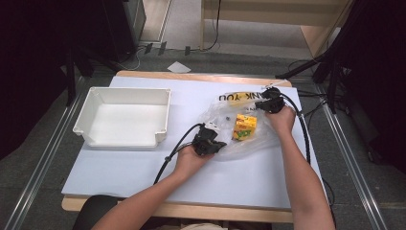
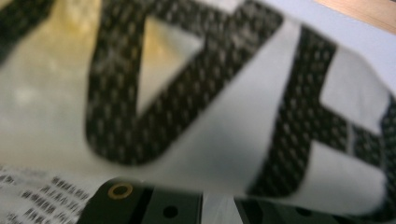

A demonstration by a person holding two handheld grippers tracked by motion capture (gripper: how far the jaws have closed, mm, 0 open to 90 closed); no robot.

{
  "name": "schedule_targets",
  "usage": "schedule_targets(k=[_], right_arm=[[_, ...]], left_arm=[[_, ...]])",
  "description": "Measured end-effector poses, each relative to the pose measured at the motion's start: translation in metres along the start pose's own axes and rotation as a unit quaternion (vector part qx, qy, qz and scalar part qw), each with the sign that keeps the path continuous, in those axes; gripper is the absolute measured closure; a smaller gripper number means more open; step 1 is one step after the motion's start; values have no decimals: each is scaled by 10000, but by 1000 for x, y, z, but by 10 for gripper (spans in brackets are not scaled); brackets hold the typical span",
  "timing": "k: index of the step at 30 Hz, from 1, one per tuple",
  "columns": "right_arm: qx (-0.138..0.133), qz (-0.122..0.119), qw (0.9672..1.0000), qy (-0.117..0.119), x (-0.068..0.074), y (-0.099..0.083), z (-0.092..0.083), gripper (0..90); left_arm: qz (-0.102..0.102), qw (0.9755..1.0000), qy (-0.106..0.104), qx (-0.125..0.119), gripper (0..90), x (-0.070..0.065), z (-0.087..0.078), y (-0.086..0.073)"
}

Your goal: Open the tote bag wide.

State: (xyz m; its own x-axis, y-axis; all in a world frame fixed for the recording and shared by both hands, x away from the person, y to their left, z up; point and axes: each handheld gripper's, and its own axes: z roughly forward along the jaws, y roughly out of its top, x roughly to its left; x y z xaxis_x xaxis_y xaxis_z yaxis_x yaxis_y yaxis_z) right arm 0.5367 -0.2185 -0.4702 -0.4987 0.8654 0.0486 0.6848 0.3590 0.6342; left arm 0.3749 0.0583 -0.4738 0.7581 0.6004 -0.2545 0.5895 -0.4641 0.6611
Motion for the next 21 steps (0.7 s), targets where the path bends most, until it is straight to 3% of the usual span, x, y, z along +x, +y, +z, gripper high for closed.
schedule_targets(k=[5,14,17,18,21], right_arm=[[-95,268,9996,33,-9,0,2,900],[-96,472,9983,-331,-27,-3,-1,900],[-46,552,9981,-260,-28,-2,-2,900],[34,524,9983,-237,-28,0,-2,900],[-69,394,9992,-64,-20,6,-10,900]], left_arm=[[61,10000,-36,29,900,-2,-8,-9],[107,9999,-97,45,900,-5,-15,-17],[95,9999,-101,48,900,-3,-15,-16],[77,9999,-90,37,899,-3,-15,-14],[37,9999,-119,-21,896,-4,-18,-10]])
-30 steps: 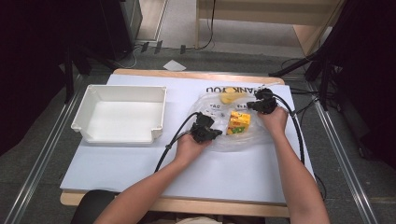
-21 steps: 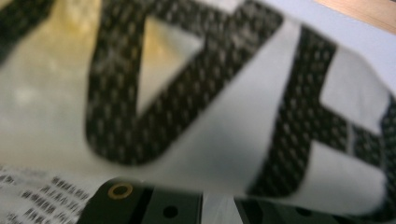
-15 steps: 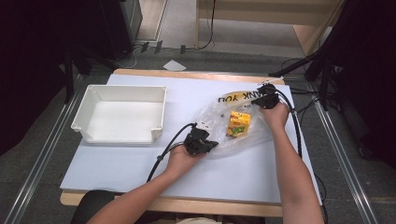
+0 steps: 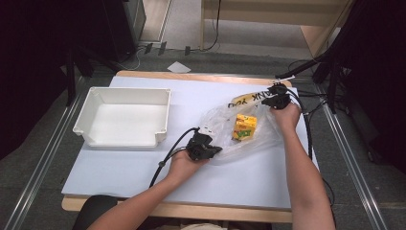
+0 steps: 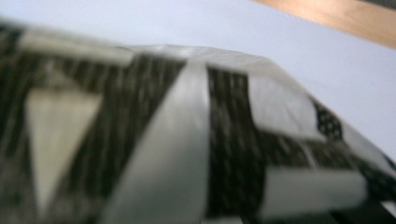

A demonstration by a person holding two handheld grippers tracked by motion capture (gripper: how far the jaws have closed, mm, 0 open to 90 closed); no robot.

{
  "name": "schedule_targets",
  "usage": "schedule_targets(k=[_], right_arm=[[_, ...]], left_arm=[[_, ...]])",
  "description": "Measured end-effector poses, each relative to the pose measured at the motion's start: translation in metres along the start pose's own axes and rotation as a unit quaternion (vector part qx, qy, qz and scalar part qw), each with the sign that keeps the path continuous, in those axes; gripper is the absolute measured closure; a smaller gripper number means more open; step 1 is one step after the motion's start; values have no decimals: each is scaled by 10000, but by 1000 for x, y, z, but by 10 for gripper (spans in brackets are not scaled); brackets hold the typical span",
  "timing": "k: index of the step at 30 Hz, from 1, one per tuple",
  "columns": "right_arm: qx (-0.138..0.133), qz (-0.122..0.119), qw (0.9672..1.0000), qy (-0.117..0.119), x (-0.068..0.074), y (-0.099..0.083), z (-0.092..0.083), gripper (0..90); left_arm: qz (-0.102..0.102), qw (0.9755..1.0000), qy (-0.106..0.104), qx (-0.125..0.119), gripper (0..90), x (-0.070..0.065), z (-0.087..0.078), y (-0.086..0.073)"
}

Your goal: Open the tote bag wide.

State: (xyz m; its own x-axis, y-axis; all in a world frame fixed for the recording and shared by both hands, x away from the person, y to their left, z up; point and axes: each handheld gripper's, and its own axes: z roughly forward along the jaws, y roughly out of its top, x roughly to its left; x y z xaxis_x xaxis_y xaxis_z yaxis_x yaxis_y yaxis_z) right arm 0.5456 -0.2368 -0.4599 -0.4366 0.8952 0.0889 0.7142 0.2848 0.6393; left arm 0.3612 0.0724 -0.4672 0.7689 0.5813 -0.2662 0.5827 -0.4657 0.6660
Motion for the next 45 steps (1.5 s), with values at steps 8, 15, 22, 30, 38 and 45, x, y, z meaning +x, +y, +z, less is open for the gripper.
schedule_targets(k=[8,15,22,30,38,45], right_arm=[[-176,-290,9982,494,21,-1,-32,892],[-356,-595,9956,631,38,-6,-58,900],[-545,-628,9935,782,52,-20,-83,900],[-462,-697,9934,787,58,-41,-86,900],[-437,-736,9932,783,61,-49,-83,900],[-357,-740,9934,799,66,-51,-70,900]], left_arm=[[30,9995,-153,-289,879,-7,-21,22],[176,9988,-230,-397,876,-17,-40,36],[226,9983,25,-540,900,-6,-48,69],[174,9977,272,-602,900,15,-39,119],[242,9972,411,-569,900,32,-16,155],[220,9967,575,-520,900,53,21,165]])
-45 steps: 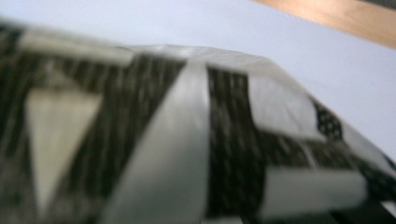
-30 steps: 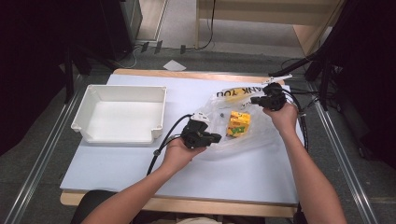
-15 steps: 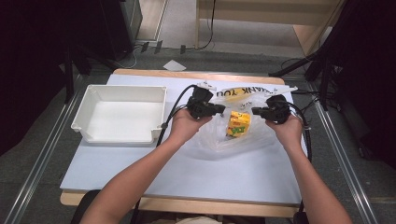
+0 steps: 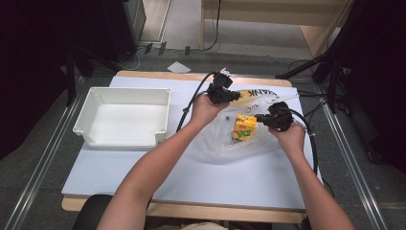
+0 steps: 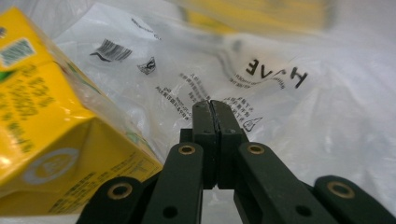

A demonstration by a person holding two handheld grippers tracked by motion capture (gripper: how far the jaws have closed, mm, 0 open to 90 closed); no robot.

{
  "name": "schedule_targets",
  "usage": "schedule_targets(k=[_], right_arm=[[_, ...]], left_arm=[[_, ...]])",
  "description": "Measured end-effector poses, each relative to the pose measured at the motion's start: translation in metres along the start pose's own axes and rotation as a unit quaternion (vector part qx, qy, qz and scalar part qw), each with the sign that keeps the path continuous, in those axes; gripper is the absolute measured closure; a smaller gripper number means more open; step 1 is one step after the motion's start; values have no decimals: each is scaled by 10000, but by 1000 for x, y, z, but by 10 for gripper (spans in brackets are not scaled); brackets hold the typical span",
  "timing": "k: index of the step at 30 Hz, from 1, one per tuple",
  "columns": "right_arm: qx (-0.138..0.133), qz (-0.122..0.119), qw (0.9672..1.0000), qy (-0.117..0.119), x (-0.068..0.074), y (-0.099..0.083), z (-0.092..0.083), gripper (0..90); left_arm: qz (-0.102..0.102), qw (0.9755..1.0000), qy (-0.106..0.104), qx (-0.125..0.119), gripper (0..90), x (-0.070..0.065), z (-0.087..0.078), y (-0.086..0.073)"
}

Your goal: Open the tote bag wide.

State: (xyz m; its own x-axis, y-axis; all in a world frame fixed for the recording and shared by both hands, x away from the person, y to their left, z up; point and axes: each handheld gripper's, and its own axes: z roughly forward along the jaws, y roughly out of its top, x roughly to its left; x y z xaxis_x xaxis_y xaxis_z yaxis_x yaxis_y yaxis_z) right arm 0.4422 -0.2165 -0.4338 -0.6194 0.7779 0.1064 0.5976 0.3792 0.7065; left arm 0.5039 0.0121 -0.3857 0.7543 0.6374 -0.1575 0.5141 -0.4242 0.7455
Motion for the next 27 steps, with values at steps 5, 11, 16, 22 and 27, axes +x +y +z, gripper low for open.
schedule_targets(k=[5,11,16,22,27], right_arm=[[131,199,9997,27,-2,-17,15,900],[308,191,9993,-37,-2,-40,16,900],[242,243,9994,-19,-1,-52,8,900],[152,179,9997,-61,1,-71,-8,900],[149,181,9995,-190,-1,-82,-19,900]], left_arm=[[-88,9995,252,193,900,16,29,-16],[-249,9984,424,264,900,27,50,-32],[-219,9974,594,349,899,34,60,-41],[-452,9959,699,345,900,47,62,-50],[-568,9953,712,325,899,53,60,-52]])
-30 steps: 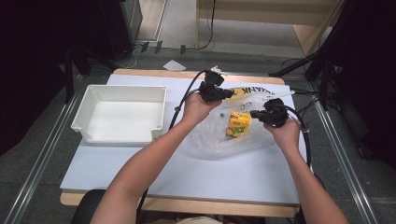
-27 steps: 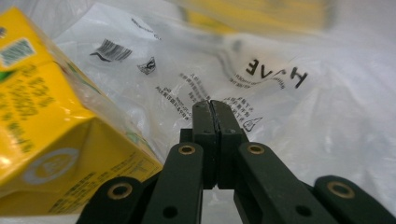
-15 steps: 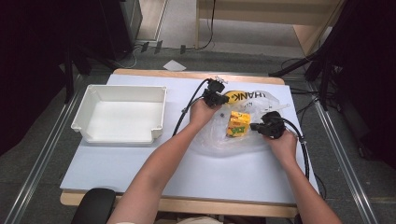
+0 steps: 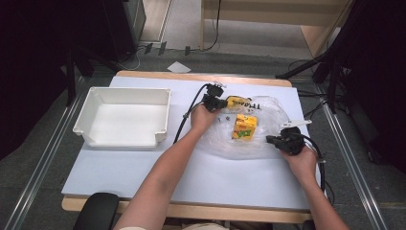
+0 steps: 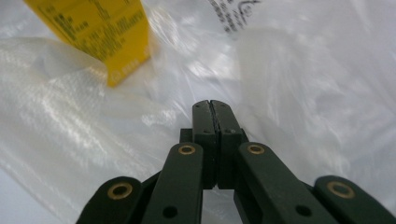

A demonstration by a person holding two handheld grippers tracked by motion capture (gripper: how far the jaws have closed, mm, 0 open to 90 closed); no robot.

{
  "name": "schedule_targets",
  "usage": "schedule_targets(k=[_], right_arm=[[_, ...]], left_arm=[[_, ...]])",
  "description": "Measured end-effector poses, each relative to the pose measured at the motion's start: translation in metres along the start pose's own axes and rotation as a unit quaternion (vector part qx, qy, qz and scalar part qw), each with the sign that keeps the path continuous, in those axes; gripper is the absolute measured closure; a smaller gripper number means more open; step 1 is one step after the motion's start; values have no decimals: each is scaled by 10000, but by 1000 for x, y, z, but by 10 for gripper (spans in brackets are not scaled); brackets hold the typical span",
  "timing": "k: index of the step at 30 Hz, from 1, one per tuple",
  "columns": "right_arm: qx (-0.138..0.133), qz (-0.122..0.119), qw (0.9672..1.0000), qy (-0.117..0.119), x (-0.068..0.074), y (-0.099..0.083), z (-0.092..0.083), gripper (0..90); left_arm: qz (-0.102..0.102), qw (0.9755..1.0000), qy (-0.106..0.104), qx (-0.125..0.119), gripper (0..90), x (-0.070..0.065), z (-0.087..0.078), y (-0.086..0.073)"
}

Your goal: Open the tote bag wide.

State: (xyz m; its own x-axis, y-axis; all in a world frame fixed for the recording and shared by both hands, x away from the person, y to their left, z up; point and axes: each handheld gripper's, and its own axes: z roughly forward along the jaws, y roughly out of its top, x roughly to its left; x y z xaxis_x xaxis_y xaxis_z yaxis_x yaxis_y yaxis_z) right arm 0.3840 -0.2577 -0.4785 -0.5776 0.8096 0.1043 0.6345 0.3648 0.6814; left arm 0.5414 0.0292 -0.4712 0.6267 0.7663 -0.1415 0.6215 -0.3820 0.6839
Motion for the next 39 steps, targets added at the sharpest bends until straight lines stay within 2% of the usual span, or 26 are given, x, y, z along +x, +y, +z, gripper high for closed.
schedule_targets(k=[3,8,9,11,16,21,25,26,33,39], right_arm=[[36,-44,9999,-126,-1,-8,-8,900],[81,-42,10000,-41,3,-18,-18,900],[72,22,10000,-20,5,-19,-18,900],[93,-36,9999,55,8,-19,-18,900],[186,-184,9994,231,20,-17,-16,900],[214,-349,9984,399,41,-22,-20,900],[136,-453,9984,321,42,-21,-18,900],[104,-417,9986,312,43,-19,-18,900],[-229,-373,9987,279,43,-4,-25,850],[-512,-220,9981,272,42,8,-38,774]], left_arm=[[27,10000,-4,11,897,1,-2,-1],[-39,10000,-21,-41,888,0,-4,-4],[-9,10000,-14,-29,888,-1,-5,-4],[25,10000,-38,-23,888,-3,-6,-4],[70,9997,-201,-96,884,-9,-14,-1],[197,9993,-302,-109,878,-15,-19,-5],[180,9990,-382,-137,864,-16,-23,-4],[181,9988,-422,-184,859,-17,-26,-2],[455,9968,-615,-250,815,-23,-48,4],[493,9938,-956,-273,691,-28,-69,9]])
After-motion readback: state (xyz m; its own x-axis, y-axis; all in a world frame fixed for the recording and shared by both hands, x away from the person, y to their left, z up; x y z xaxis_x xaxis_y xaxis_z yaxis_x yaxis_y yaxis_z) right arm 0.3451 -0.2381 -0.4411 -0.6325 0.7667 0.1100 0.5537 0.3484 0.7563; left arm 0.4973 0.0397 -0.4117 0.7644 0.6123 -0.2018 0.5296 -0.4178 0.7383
